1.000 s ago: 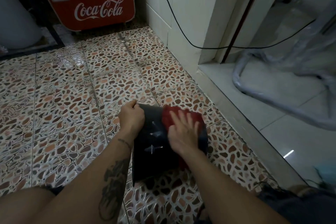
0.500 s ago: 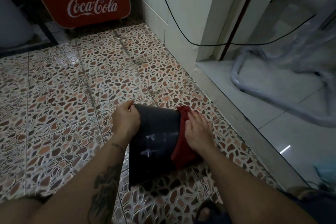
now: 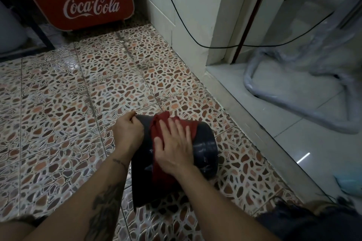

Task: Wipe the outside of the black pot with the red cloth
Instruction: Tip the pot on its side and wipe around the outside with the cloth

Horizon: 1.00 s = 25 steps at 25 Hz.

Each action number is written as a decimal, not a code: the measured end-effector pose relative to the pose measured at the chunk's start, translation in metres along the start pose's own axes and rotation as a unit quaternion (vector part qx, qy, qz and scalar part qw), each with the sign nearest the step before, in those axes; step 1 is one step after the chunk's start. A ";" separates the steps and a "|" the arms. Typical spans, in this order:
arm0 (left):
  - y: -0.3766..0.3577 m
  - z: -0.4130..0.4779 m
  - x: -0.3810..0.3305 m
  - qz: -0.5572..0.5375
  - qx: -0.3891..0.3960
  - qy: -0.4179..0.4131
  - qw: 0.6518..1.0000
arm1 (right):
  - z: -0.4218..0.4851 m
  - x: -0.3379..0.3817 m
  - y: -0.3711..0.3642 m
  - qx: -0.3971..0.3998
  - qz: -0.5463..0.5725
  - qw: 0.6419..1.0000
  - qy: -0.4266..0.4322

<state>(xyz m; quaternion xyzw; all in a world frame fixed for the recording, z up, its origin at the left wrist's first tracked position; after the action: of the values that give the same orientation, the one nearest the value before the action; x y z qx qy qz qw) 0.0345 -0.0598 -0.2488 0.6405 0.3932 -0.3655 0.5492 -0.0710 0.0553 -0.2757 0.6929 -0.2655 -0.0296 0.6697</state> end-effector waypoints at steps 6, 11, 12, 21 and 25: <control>0.003 -0.001 -0.004 -0.012 0.012 0.023 1.000 | -0.039 -0.065 -0.008 -0.025 -0.028 0.997 -0.062; 0.002 -0.005 -0.005 -0.017 0.006 0.006 1.000 | 0.011 -0.110 0.000 0.037 -0.025 0.986 -0.159; 0.002 -0.004 -0.005 -0.012 0.000 0.004 1.000 | 0.020 -0.110 0.002 0.050 -0.031 0.984 -0.170; -0.001 0.019 -0.008 -0.003 -0.014 0.048 0.999 | -0.013 -0.011 -0.002 -0.015 -0.002 1.000 0.009; 0.010 -0.017 -0.012 -0.031 0.032 -0.037 0.998 | 0.018 -0.048 0.003 0.016 -0.024 0.998 -0.059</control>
<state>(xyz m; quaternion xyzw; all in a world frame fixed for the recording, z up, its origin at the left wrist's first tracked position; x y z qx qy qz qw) 0.0395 -0.0448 -0.2316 0.6311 0.3801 -0.4184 0.5312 -0.1202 0.0587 -0.2896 0.7070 -0.2880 -0.0825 0.6407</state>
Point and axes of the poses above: each hand's wrist, its own z-axis towards the middle knuckle, its own y-axis out of the back of the hand, x = y × z, the point moved 5 cm from there along z, towards the middle knuckle, and after that the axes turned 13 degrees about -z, right-handed, at the moved point
